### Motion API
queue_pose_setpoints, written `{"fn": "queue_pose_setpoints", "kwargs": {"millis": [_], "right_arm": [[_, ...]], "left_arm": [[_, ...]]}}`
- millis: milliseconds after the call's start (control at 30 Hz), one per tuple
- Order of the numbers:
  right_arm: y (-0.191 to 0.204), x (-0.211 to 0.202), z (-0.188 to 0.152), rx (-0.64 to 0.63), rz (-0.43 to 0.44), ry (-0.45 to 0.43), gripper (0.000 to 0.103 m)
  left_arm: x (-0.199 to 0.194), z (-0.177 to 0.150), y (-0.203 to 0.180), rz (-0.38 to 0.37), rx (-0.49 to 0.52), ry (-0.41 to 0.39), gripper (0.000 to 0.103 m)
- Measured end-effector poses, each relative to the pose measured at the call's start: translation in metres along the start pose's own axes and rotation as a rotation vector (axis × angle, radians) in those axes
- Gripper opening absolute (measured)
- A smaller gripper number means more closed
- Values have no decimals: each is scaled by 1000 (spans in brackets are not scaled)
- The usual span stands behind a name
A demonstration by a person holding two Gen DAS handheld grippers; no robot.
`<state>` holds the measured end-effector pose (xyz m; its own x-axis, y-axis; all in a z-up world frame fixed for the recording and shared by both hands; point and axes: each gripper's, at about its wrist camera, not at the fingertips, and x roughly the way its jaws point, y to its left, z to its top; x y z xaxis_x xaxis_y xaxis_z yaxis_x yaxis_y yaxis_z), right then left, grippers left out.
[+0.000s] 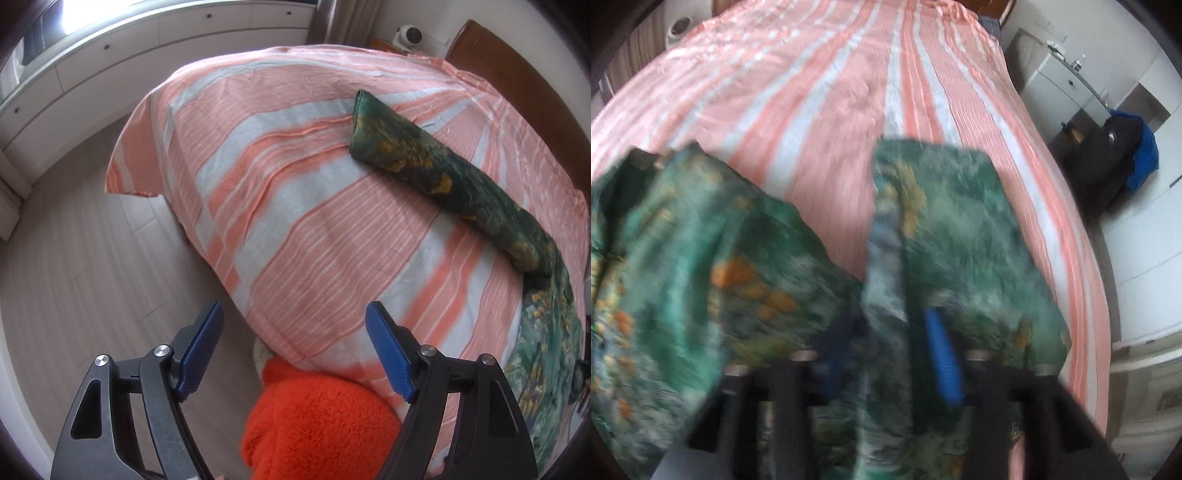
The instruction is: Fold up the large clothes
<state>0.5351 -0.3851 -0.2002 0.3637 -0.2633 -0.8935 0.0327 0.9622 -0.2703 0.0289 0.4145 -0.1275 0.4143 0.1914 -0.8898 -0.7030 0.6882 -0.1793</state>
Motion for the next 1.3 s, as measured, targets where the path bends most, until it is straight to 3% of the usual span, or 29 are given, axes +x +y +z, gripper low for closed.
{"fn": "queue_pose_setpoints", "kwargs": {"millis": [67, 167, 267, 367, 400, 433, 533, 633, 767, 867, 967, 1033, 1133, 1200, 1233, 1300], "right_arm": [[-20, -13, -20, 74, -18, -67, 10], [-62, -58, -68, 267, 30, -208, 9], [-117, -97, -169, 604, 164, -311, 9], [-147, -97, -285, 959, 278, -281, 26], [-148, -94, -316, 1034, 291, -243, 47], [-148, -91, -345, 1094, 304, -199, 55], [-140, -97, -403, 1182, 372, -151, 54], [-127, -130, -437, 1138, 355, -196, 54], [-103, -175, -431, 965, 316, -293, 55], [-94, -198, -399, 782, 341, -387, 58], [-79, -199, -318, 528, 402, -424, 67], [-66, -178, -253, 386, 422, -358, 70], [-44, -153, -190, 238, 377, -313, 70], [-31, -131, -154, 163, 289, -271, 70], [-27, -122, -141, 132, 171, -263, 70], [-17, -105, -122, 62, -144, -228, 70]], "left_arm": [[4, 3, -7, -11, 10, 6, 81], [1, 7, -24, -72, 26, -6, 81], [-10, 9, -45, -124, 70, -35, 81], [-20, 6, -71, -163, 131, -59, 81], [-23, 4, -79, -175, 152, -64, 81], [-26, 3, -87, -185, 174, -68, 81], [-38, -5, -108, -197, 239, -97, 81], [-51, -14, -122, -190, 298, -140, 89], [-59, -25, -131, -190, 330, -164, 90], [-60, -32, -136, -193, 339, -162, 90], [-62, -39, -141, -197, 350, -154, 90], [-67, -43, -142, -201, 353, -157, 90], [-76, -50, -138, -192, 349, -166, 90], [-79, -53, -133, -173, 352, -169, 90], [-81, -54, -129, -160, 353, -172, 91], [-82, -56, -119, -126, 348, -173, 92]]}}
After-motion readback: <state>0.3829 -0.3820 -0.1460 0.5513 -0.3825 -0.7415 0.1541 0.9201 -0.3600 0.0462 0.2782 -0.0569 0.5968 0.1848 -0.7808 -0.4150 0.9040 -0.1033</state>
